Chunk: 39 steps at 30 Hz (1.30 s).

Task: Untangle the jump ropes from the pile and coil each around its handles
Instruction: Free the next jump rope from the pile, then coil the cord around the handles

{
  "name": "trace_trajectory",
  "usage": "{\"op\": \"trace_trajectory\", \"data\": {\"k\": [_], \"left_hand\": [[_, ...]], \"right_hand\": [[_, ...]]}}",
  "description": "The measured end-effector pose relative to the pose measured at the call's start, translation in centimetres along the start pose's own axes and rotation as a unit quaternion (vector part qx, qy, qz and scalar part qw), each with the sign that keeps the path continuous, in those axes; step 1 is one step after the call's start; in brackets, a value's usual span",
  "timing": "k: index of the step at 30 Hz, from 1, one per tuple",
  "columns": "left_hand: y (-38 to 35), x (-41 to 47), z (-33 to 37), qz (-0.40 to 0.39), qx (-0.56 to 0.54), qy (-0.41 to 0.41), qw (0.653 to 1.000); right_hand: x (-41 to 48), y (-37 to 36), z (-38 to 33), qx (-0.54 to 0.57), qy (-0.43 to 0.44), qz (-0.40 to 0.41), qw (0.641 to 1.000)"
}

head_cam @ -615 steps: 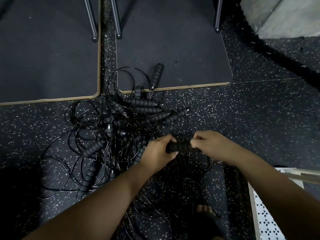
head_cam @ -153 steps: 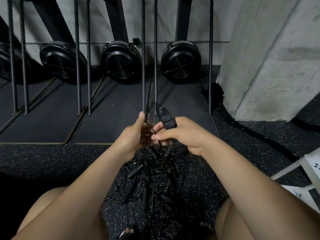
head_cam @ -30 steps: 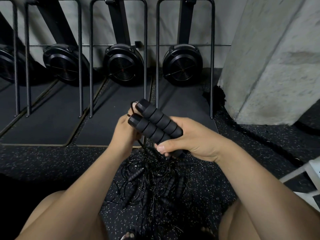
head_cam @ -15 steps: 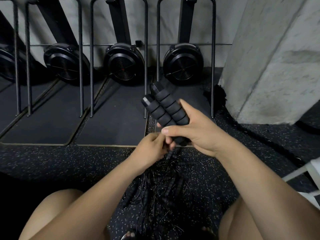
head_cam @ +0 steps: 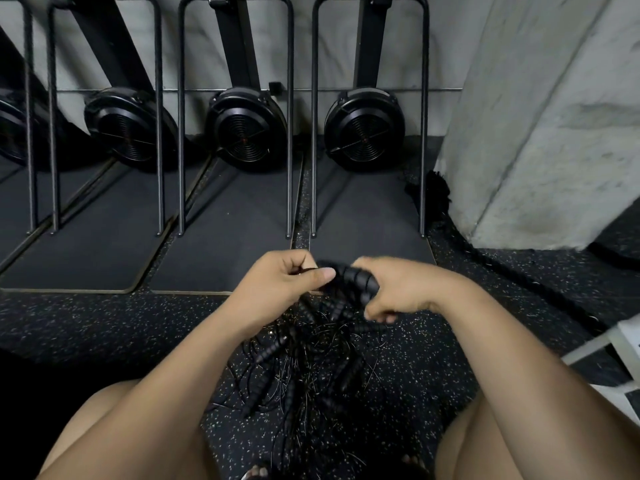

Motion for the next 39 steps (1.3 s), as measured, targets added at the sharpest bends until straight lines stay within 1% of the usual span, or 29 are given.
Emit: {"op": "trace_trajectory", "data": {"k": [2,4,6,8,10,12,14,16,18,20,22,23,24,26,29,31,33,35,37,39], "left_hand": [[0.3,0.1,-0.1,0.006,-0.011,-0.011,1.0],[0.7,0.0,-0.1,0.01,0.003,-0.02,1.0],[0.9,-0.2,0.3,0.012,-0.01,-0.031,0.999],[1.1,-0.3,0.4,0.008,-0.064,-0.031,0.997],[1.1,-0.2,0.4,0.014,-0.093,-0.026,0.995],[0.8,0.0,0.2,0.022,-0.07,-0.013,0.997],[0.3,0.2,-0.2,0.018,-0.076,0.004,0.997],[0.0,0.5,-0.6,0.018,-0.057,0.016,0.998],[-0.3,0.6,-0.8,0.029,0.028,0.019,0.999],[-0.7,0.4,-1.0,0.023,0.12,0.028,0.992],[-1.0,0.2,-1.1,0.012,0.154,0.039,0.987],[-1.1,0.2,-1.0,0.009,0.157,0.04,0.987],[-1.0,0.1,-0.8,0.01,0.155,0.041,0.987],[-0.7,0.0,-0.4,0.021,0.146,0.036,0.988],[0.0,-0.2,0.2,0.039,0.135,0.015,0.99],[0.4,-0.3,0.4,0.057,0.132,-0.001,0.99],[0.6,-0.3,0.6,0.067,0.122,-0.01,0.99],[0.8,-0.3,0.7,0.062,0.108,-0.017,0.992],[1.2,-0.3,0.7,0.053,0.08,-0.029,0.995],[1.4,-0.3,0.5,0.041,0.019,-0.043,0.998]], "right_hand": [[-0.4,-1.5,-0.7,-0.012,0.006,-0.11,0.994],[-1.4,-2.4,-1.9,-0.017,0.037,-0.18,0.983],[-2.6,-2.4,-3.1,0.027,0.084,-0.206,0.974],[-3.8,-1.9,-4.3,0.095,0.145,-0.207,0.963],[-4.7,-1.2,-5.1,0.156,0.2,-0.178,0.951],[-4.9,-0.5,-5.4,0.216,0.244,-0.133,0.936],[-4.7,0.2,-5.3,0.281,0.266,-0.074,0.919],[-4.1,0.9,-4.8,0.321,0.264,0.007,0.91],[-3.4,1.7,-4.0,0.328,0.233,0.099,0.91],[-2.7,2.4,-2.8,0.314,0.175,0.175,0.917],[-2.0,2.9,-1.3,0.264,0.103,0.224,0.932],[-1.8,3.1,-0.7,0.236,0.073,0.233,0.941],[-1.6,3.1,-0.2,0.213,0.049,0.226,0.949],[-1.2,2.6,0.3,0.182,0.013,0.177,0.967],[-0.7,1.4,0.5,0.122,-0.01,0.075,0.99],[-0.7,0.5,0.2,0.082,-0.009,-0.005,0.997],[-1.2,-0.4,-0.3,0.054,0.001,-0.092,0.994],[-2.0,-1.0,-1.2,0.047,0.022,-0.16,0.986],[-3.1,-1.2,-2.3,0.056,0.065,-0.207,0.975],[-4.1,-1.1,-3.2,0.085,0.121,-0.232,0.961]]}}
Point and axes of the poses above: each hand's wrist, its own x-axis towards the middle knuckle, its own y-axis out of the back of the hand, z = x × y, the point moved 3 cm from there along x, towards the middle knuckle, and after that the axes turned 13 degrees about -z, right-handed, at the moved point
